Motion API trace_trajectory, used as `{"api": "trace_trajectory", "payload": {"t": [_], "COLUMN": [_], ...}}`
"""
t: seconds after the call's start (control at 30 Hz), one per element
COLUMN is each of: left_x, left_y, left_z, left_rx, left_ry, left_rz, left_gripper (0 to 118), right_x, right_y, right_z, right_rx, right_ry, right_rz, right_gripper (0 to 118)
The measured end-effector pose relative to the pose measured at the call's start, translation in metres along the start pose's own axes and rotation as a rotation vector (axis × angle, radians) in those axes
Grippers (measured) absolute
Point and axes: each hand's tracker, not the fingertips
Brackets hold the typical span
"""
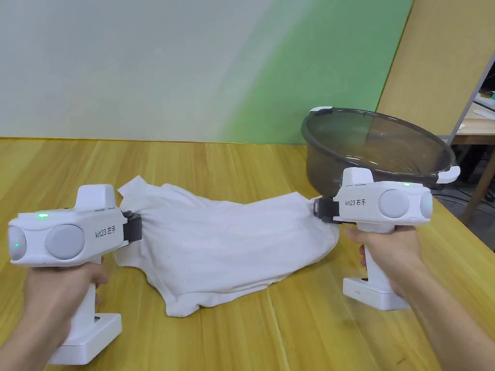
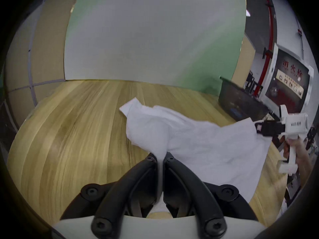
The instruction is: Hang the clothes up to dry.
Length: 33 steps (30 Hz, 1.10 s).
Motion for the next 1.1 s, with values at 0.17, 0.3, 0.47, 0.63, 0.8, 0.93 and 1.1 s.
{"api": "trace_trajectory", "payload": {"t": [0.17, 0.3, 0.47, 0.63, 0.8, 0.93, 1.1], "left_x": [0.021, 0.036, 0.044, 0.058, 0.068, 0.076, 0.077], "left_y": [0.017, 0.059, 0.131, 0.207, 0.251, 0.26, 0.26], "left_z": [0.024, 0.058, 0.101, 0.159, 0.213, 0.254, 0.272], "left_rx": [0.251, 0.433, 0.576, 0.762, 0.909, 0.956, 0.949], "left_ry": [0.078, 0.114, 0.165, 0.214, 0.272, 0.228, 0.21], "left_rz": [-0.068, -0.063, -0.103, 0.021, -0.118, -0.114, -0.122], "left_gripper": [1, 1, 1, 1, 1, 1, 1], "right_x": [-0.005, -0.027, -0.054, -0.086, -0.11, -0.115, -0.121], "right_y": [0.028, 0.07, 0.145, 0.221, 0.274, 0.28, 0.275], "right_z": [0.006, 0.045, 0.123, 0.207, 0.271, 0.301, 0.317], "right_rx": [0.082, 0.249, 0.474, 0.66, 0.795, 0.846, 0.856], "right_ry": [0.095, 0.062, 0.081, 0.035, -0.004, 0.005, 0.018], "right_rz": [-0.058, 0.016, 0.072, 0.121, 0.144, 0.121, 0.163], "right_gripper": [13, 13, 13, 13, 13, 13, 13]}}
